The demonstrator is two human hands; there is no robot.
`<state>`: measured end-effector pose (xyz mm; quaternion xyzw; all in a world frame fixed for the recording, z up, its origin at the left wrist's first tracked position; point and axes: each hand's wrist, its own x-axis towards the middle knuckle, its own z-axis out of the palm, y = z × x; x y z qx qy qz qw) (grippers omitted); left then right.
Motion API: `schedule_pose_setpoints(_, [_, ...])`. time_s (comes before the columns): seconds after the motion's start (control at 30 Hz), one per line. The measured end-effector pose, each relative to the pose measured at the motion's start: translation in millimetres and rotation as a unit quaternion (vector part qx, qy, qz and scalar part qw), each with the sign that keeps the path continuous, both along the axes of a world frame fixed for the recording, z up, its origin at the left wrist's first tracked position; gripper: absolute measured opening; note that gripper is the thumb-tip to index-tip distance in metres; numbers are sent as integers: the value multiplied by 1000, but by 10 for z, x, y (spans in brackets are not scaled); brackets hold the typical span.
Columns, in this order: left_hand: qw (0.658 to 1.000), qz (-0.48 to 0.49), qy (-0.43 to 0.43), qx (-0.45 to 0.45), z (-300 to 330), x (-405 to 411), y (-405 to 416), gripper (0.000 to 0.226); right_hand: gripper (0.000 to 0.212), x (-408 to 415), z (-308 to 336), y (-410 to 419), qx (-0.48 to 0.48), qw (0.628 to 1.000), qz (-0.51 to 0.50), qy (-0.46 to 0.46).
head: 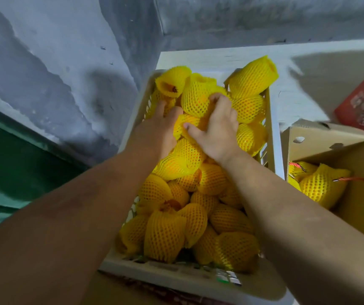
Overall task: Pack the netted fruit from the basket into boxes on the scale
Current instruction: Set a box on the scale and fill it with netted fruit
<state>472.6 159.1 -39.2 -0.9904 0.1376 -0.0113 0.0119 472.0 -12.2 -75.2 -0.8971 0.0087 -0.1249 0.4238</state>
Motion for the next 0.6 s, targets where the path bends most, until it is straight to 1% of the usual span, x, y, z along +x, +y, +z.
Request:
schedule_pose_setpoints(0.03, [1000, 3, -5, -5, -14, -6, -1, 61, 102, 5, -6, 18, 18, 1000, -11, 11])
schedule_pose_setpoints(0.07, [1000, 4, -8, -8, -23, -16, 2, 61, 109, 24, -6, 31, 30, 999, -21, 25])
schedule_pose_setpoints(0.1, [1000, 3, -8, -10, -32, -30, 8, 62, 110, 52, -2, 35, 32, 998, -28, 39])
schedule_pose_setpoints(0.17, [1000, 2, 0, -14, -47, -69, 11, 64, 99, 99, 9, 32, 35, 998, -40, 38])
schedule_pose_setpoints(0.23, [1000, 9, 17, -22, -51, -97, 6, 64, 80, 112, 1, 38, 58, 998, -36, -2])
schedule_pose_setpoints(0.27, [999, 12, 25, -25, -50, -103, 7, 65, 75, 102, -7, 46, 63, 997, -31, -16])
schedule_pose_setpoints(0.3, [999, 12, 35, -27, -49, -103, 8, 66, 76, 95, -15, 47, 70, 997, -27, -18])
schedule_pose_setpoints(0.33, [998, 12, 46, -30, -51, -100, 12, 69, 81, 101, -22, 39, 83, 996, -29, -14])
schedule_pose_setpoints(0.4, [997, 11, 70, -39, -72, -92, 35, 74, 97, 128, -31, 21, 105, 994, -42, 12])
schedule_pose_setpoints(0.43, [996, 14, 78, -45, -92, -91, 46, 75, 101, 140, -42, 15, 101, 993, -52, 34])
schedule_pose_setpoints(0.5, [994, 28, 85, -59, -133, -113, 51, 75, 101, 154, -57, 25, 89, 992, -65, 61])
schedule_pose_setpoints(0.6, [994, 40, 74, -70, -192, -184, -23, 69, 97, 150, -52, 28, 142, 988, -43, 28])
